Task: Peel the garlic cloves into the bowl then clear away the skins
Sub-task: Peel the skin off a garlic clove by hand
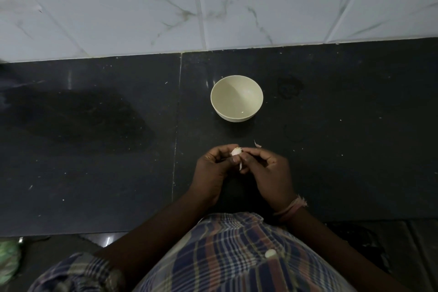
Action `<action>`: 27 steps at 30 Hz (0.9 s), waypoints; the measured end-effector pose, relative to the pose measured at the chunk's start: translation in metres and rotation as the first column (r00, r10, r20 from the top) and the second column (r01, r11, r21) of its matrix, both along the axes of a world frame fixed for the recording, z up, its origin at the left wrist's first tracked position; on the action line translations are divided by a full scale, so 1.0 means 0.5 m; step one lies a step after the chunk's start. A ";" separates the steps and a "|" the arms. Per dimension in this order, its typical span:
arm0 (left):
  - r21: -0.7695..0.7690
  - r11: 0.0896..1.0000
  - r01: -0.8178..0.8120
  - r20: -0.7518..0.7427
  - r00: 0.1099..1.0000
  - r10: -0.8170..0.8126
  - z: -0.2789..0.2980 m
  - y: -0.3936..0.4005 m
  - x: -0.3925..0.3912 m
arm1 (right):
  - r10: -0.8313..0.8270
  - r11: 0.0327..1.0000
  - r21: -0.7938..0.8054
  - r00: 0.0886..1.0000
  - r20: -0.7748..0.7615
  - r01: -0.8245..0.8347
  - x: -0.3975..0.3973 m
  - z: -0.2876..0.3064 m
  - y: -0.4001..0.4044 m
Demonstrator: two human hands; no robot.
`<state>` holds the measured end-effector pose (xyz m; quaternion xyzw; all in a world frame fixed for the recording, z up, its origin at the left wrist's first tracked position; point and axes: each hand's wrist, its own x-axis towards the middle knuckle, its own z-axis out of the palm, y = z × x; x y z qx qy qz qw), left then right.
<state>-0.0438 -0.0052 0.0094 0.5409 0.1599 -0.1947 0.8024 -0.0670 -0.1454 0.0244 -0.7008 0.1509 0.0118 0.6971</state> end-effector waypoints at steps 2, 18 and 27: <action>0.010 1.000 0.006 0.009 1.000 -0.006 0.003 -0.001 0.002 | -0.009 1.000 0.008 1.000 0.014 0.009 0.002 0.003 -0.001; -0.067 0.998 -0.013 -0.068 0.998 0.008 0.018 -0.019 0.009 | -0.101 0.994 0.052 0.995 0.007 0.100 0.007 0.013 0.008; -0.142 0.990 -0.022 -0.198 0.980 -0.006 0.026 -0.027 0.005 | -0.199 0.976 0.074 0.976 -0.093 0.206 0.013 0.003 0.017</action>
